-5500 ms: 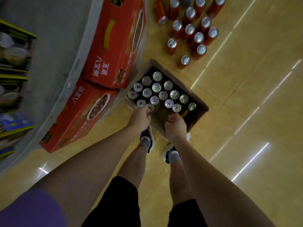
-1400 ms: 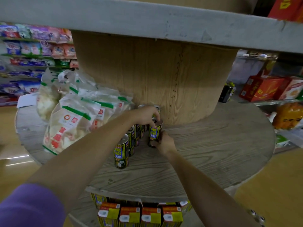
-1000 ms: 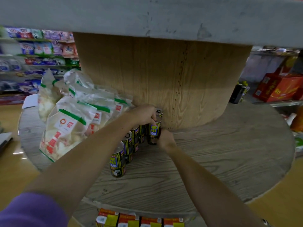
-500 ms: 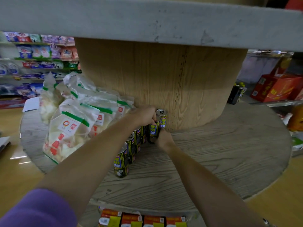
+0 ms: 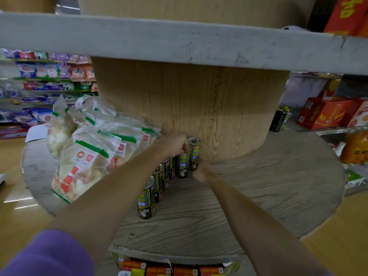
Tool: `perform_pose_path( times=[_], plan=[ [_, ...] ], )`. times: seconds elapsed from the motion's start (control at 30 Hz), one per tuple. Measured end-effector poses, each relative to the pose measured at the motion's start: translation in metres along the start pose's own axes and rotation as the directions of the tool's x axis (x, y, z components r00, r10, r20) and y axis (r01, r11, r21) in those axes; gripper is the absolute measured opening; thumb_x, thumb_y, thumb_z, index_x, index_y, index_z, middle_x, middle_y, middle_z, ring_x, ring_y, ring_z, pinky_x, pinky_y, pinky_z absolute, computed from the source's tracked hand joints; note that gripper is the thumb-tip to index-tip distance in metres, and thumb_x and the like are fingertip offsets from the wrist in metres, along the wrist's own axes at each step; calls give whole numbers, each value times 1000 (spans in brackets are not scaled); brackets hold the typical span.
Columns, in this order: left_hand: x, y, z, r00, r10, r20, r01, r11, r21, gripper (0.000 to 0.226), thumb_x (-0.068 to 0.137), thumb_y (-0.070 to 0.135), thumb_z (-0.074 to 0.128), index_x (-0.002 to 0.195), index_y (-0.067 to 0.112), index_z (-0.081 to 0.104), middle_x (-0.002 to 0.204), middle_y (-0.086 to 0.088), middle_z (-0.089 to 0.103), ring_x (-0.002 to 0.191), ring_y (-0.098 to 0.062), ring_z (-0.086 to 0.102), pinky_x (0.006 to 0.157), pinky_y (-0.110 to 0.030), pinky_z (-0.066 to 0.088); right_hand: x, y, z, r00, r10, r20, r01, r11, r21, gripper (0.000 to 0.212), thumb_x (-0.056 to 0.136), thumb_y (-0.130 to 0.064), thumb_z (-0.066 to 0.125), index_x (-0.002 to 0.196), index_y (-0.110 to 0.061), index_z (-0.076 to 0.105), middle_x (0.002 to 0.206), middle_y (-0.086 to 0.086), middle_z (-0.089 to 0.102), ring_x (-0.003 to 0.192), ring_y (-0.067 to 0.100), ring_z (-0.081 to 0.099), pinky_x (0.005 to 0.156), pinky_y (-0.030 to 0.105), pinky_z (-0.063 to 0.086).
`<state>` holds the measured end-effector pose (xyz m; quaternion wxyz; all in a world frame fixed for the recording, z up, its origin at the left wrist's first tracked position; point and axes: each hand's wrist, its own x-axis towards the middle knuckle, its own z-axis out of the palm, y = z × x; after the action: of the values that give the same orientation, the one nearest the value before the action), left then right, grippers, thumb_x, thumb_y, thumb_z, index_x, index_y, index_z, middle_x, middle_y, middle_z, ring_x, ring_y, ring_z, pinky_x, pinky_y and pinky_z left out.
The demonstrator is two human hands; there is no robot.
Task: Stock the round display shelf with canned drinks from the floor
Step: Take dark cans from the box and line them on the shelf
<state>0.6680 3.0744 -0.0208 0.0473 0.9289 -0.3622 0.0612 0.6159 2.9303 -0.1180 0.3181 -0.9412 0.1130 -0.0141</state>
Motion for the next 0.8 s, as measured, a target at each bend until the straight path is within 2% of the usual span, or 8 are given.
perform_pose_path(
  times=[0.1,0.17,0.27,0.33,0.43,0.57,0.67,0.8],
  plan=[
    [2,1,1,1000,-18,-2,18,999,-40,18,83,15,74,101,18,73,103,0,67,93,-16,61,72,-28,42,1,-3,2,999,-31,24,31,999,11,21,84,-12,52,105,-12,54,95,9,60,92,28,57,74,25,36],
    [4,1,-1,1000,-21,12,22,997,-77,20,81,14,77,100,17,73,102,1,68,93,-15,62,74,-29,45,0,-5,1,998,-48,39,48,999,23,29,84,-12,55,113,-12,57,103,7,64,98,26,58,76,23,39],
    [4,3,-3,999,-1,37,5,994,-106,20,81,14,77,100,15,73,102,0,69,91,-13,62,81,-31,51,-2,-3,-1,996,-84,29,82,995,59,42,84,-12,59,126,-15,58,118,14,65,111,31,59,82,25,42],
    [3,4,-4,999,14,41,-9,995,-100,21,82,13,76,102,12,73,102,-1,69,91,-15,61,81,-29,49,-1,-3,-1,993,-111,44,108,993,53,46,85,-9,59,130,-16,57,120,15,64,112,31,59,80,25,42],
    [2,5,-5,999,16,36,-13,997,-82,21,82,13,76,103,12,73,102,-2,68,90,-14,60,79,-28,48,-1,-2,-4,990,-121,70,116,990,77,43,88,-4,55,129,-16,58,117,11,65,111,26,59,74,18,36],
    [-3,8,-6,1000,-4,22,6,998,-62,20,84,15,74,104,16,71,98,3,63,88,-12,57,74,-29,45,-1,2,-5,991,-90,98,84,995,61,47,88,-1,48,133,-13,54,121,9,61,110,28,58,83,26,42],
    [-6,13,-7,1000,18,-7,-18,999,-38,13,86,8,66,96,16,70,100,2,64,91,-16,60,73,-31,47,-6,4,-4,996,-80,40,77,995,65,45,87,0,55,131,-6,52,117,8,57,119,32,55,87,25,39],
    [-4,30,-5,998,40,-44,-42,997,-63,24,80,4,57,72,27,59,88,3,59,86,-21,60,76,-40,53,-21,9,-13,1000,17,-10,-16,997,79,38,90,-13,59,127,-6,59,124,13,60,119,31,55,95,31,42]
  ],
)
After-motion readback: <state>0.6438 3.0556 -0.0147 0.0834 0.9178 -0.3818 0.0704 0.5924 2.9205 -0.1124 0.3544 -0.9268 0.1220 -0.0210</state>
